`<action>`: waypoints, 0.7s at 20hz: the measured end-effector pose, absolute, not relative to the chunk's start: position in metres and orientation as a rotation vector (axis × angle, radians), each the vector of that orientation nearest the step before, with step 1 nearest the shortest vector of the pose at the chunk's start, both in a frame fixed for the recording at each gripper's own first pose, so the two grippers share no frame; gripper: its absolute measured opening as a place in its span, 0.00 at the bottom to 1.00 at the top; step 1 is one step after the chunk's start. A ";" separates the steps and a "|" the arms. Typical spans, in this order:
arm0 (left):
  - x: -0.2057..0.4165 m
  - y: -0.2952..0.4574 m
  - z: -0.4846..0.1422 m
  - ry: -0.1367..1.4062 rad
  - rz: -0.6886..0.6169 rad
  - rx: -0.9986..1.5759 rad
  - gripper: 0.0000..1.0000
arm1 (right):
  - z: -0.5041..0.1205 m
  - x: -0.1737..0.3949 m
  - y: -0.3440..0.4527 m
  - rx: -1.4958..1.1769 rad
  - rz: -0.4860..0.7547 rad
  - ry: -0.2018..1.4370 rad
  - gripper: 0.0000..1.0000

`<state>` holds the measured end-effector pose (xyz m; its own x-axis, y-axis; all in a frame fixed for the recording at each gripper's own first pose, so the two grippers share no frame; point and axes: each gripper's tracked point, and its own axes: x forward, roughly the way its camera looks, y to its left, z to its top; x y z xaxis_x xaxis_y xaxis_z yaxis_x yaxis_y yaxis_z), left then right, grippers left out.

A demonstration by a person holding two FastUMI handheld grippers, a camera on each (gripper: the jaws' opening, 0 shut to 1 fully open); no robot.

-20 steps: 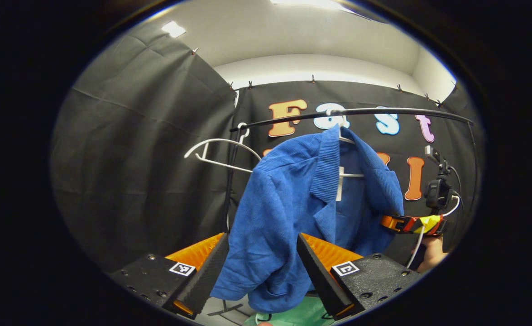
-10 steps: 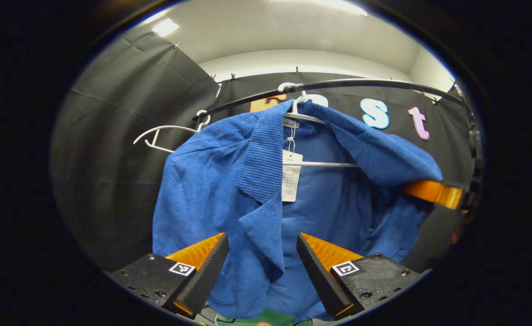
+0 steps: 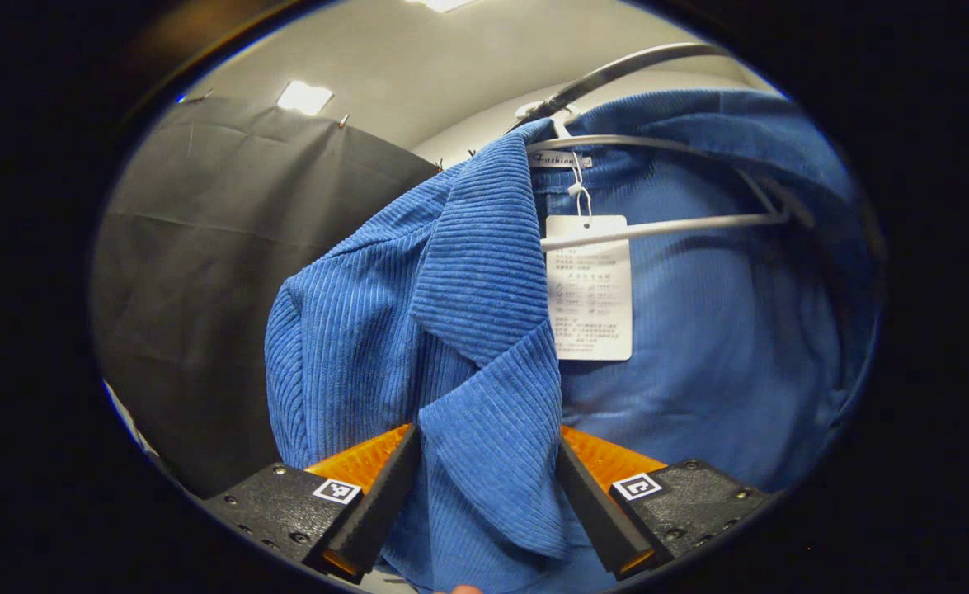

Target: Grasp the clothes on the hanger with both hands and then place them into the laundry hamper below.

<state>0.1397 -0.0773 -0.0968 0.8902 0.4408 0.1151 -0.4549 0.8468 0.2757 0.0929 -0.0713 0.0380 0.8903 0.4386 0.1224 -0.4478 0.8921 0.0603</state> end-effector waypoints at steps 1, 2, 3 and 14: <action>0.138 -0.072 -0.096 -0.060 0.477 0.340 0.98 | 0.037 0.090 -0.073 0.082 0.460 -0.104 0.10; 0.136 -0.065 -0.095 -0.070 0.473 0.366 0.99 | 0.036 0.090 -0.072 0.075 0.454 -0.102 0.10; 0.135 -0.060 -0.096 -0.065 0.450 0.376 0.99 | 0.036 0.089 -0.073 0.068 0.444 -0.102 0.10; 0.064 0.041 0.067 -0.129 0.475 0.328 0.04 | 0.025 0.103 -0.062 -0.031 0.289 -0.130 0.15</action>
